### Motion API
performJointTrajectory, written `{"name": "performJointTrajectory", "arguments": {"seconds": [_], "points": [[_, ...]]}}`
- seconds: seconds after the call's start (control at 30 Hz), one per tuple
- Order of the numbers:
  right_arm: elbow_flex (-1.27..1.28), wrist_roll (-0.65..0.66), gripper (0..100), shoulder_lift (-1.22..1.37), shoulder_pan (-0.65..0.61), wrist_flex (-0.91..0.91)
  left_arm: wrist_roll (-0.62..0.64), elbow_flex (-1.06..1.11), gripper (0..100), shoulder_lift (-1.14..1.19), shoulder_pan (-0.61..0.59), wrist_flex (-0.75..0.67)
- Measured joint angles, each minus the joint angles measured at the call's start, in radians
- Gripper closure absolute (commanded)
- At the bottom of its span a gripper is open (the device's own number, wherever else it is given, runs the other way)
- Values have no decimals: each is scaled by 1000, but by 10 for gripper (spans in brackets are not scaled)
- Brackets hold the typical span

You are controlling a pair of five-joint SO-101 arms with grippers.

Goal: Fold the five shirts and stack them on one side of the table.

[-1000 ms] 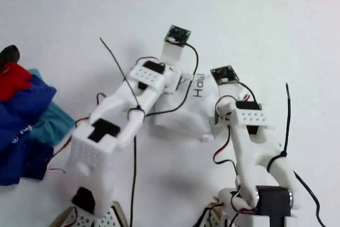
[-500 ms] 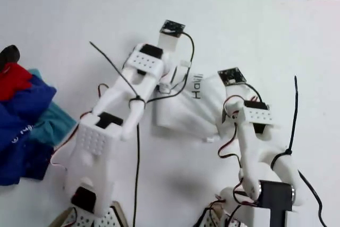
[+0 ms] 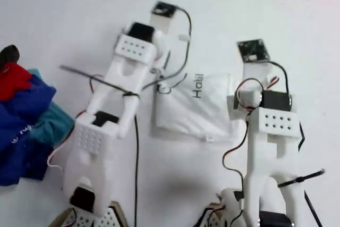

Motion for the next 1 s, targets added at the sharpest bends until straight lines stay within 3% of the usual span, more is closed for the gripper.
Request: {"name": "performJointTrajectory", "arguments": {"seconds": [0.17, 0.33, 0.73, 1.0], "points": [[-75, -44, 707, 129, -18, 6, -32, -206, 973, 0, -95, 115], [-172, -52, 705, 321, -77, 6, -49, -173, 973, -25, -215, 120], [-493, -104, 705, 827, -114, 69, -84, 285, 973, -509, -284, 117], [-715, -104, 705, 1077, -114, 170, -157, 746, 973, -859, -381, -101]]}}
